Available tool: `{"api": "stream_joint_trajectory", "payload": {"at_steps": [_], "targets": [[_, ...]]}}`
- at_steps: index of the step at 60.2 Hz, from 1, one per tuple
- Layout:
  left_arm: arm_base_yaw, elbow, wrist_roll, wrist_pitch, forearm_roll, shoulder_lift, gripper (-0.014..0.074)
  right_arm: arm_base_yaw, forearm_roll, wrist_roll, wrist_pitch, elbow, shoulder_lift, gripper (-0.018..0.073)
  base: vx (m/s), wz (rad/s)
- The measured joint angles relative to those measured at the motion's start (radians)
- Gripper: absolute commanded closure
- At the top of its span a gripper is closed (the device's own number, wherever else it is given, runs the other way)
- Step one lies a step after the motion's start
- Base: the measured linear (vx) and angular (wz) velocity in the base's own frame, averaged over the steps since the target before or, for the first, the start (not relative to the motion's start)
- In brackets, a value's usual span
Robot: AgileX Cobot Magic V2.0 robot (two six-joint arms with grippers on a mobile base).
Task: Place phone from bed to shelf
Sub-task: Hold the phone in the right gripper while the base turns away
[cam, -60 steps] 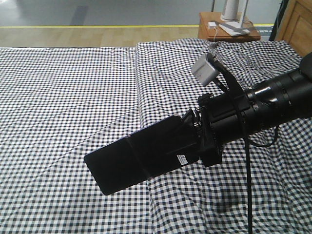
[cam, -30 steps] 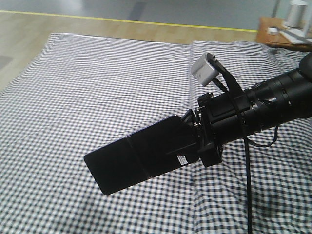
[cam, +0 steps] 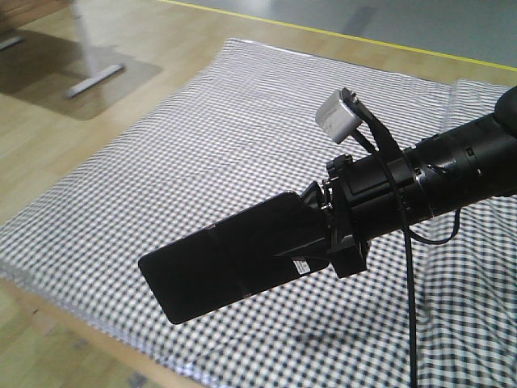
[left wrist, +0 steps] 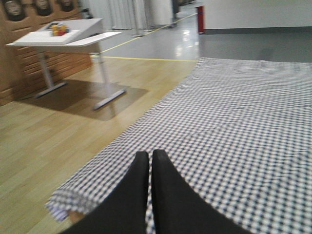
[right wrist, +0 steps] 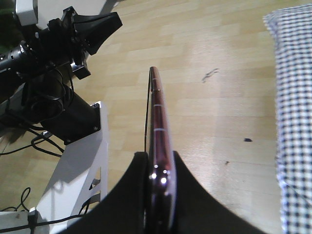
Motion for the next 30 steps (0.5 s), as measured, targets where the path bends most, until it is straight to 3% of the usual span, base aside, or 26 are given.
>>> {"api": "stream_joint_trajectory", "payload": {"at_steps": [30], "targets": [[0.0,0.0,0.0,0.0,0.0,0.0,0.0595,0.0,0.0,0.0,0.0,0.0,0.0,0.0561,-0.16,0.64]]}}
